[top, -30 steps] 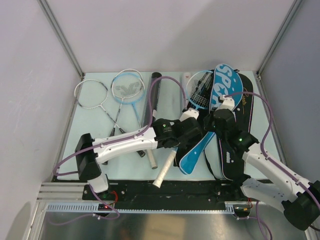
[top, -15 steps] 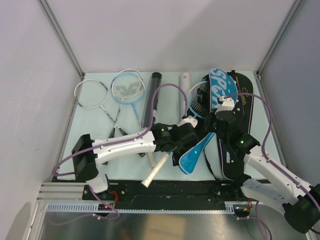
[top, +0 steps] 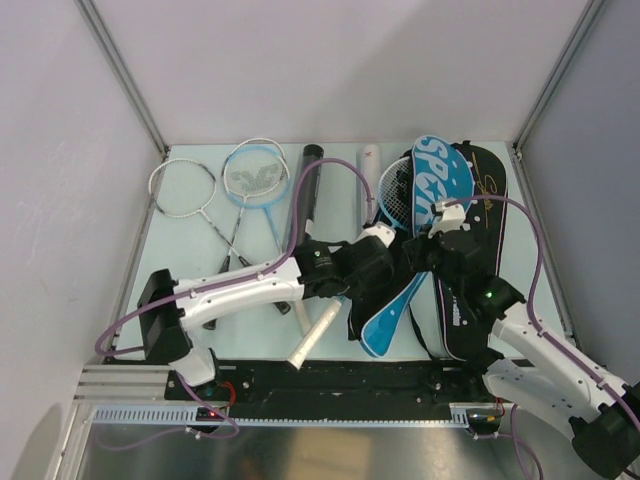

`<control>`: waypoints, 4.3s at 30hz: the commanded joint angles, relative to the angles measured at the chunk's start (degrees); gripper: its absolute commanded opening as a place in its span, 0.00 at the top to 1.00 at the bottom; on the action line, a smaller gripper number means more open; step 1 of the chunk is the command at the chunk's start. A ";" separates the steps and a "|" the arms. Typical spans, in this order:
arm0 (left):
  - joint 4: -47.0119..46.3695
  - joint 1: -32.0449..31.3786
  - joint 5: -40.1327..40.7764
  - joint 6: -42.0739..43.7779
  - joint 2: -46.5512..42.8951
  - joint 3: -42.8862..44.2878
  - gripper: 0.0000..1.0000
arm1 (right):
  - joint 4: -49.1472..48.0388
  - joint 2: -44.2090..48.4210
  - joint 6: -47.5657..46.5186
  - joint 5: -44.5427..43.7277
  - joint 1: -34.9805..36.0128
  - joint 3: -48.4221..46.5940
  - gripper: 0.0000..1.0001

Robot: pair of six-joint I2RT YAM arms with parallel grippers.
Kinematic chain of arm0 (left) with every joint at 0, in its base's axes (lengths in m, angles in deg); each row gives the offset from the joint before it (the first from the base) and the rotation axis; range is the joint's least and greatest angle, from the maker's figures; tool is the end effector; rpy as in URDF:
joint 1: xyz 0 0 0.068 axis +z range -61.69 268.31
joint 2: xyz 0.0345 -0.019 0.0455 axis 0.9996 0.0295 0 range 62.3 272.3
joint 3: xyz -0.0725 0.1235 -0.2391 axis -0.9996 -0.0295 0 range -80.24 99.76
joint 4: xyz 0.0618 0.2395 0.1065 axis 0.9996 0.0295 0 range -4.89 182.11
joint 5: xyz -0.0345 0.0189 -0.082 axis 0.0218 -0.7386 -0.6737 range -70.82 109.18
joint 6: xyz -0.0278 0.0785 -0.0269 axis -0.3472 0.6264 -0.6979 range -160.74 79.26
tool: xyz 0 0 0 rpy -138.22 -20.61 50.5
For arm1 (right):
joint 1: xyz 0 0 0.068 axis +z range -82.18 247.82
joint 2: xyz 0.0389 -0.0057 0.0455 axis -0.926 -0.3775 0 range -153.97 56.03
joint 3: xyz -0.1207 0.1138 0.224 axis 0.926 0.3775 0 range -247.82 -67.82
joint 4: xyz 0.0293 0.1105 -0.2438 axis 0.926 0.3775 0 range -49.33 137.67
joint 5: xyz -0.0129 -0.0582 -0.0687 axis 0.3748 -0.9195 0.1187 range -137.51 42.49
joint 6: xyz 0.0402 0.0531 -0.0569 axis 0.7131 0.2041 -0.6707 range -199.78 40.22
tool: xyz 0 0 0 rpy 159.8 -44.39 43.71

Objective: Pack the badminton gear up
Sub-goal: Place the racket in the racket bag.

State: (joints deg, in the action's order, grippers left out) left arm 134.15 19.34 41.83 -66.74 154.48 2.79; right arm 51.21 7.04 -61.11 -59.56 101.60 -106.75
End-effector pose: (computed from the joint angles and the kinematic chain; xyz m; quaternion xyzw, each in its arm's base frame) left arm 0.1595 -0.3316 0.2786 0.2953 0.8972 -0.0703 0.3208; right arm 0.2110 0.1216 0.2794 -0.0483 0.8184 0.1728 0.5459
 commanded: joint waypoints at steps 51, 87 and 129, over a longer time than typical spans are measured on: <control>-19.84 9.51 -7.78 -18.45 7.49 5.36 0.92 | -11.21 4.92 9.77 13.18 2.24 8.52 1.00; -22.42 15.08 -25.85 -6.86 -17.60 -29.08 0.40 | -8.14 13.46 14.45 18.15 -3.66 9.14 1.00; -48.69 10.52 -39.15 -32.44 -22.99 -37.05 1.00 | -6.45 16.72 14.86 24.03 -3.42 15.99 1.00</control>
State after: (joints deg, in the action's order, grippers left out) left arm 91.52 30.16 1.29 -96.88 133.93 -38.26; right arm 48.96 22.71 -46.75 -39.67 97.95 -90.95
